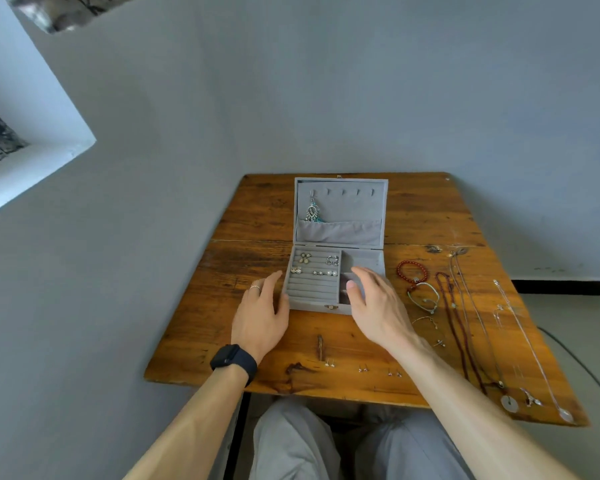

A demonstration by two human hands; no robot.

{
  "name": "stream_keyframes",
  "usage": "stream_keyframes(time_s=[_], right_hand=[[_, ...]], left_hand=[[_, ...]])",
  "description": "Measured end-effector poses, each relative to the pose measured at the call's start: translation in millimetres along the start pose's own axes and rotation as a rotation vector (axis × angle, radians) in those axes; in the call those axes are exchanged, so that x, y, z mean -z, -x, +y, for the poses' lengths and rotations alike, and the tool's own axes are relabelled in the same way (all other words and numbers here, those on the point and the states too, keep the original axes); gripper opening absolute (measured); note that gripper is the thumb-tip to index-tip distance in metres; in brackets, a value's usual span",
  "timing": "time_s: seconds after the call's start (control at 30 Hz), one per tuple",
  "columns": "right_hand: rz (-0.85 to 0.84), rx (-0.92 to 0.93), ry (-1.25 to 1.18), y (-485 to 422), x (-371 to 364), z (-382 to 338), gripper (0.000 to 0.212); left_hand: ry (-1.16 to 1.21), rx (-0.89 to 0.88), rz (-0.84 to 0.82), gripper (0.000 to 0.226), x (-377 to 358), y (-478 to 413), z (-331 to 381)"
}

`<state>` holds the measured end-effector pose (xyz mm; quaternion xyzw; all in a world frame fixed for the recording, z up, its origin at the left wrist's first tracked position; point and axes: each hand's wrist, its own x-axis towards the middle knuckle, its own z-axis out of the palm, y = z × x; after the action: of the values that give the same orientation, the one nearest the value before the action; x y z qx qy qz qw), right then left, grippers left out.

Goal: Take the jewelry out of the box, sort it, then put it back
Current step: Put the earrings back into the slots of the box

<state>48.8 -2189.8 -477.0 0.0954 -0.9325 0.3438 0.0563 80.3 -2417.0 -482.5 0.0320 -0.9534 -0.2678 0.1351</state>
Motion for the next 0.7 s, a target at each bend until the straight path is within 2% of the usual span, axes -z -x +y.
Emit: stream_keyframes(time_s=[0.17,0.23,0.37,0.7], right_hand=[[0.096,0.071,0.028,39.8,10.6,-1.0,0.04],[0.106,0.103,0.062,58.5,6.6,-1.9,0.037],[0.08,0.145,0.129,90.4,-6.5,-4.0,0.027],[0.113,0.16,0.265,113.9,-33.0,-8.4,0.017]], left_hand=[[0.0,-0.041,0.043,0.053,-4.0,48.8,4.2],[-0.092,-0.074,-0.003,0.057,-10.8,64.5,3.7],[-0.286,-0.017,-0.155,0.059,-28.0,90.2,-4.4],[-0.318,0.008,-0.201,0.058,-25.8,95.4,-0.6]])
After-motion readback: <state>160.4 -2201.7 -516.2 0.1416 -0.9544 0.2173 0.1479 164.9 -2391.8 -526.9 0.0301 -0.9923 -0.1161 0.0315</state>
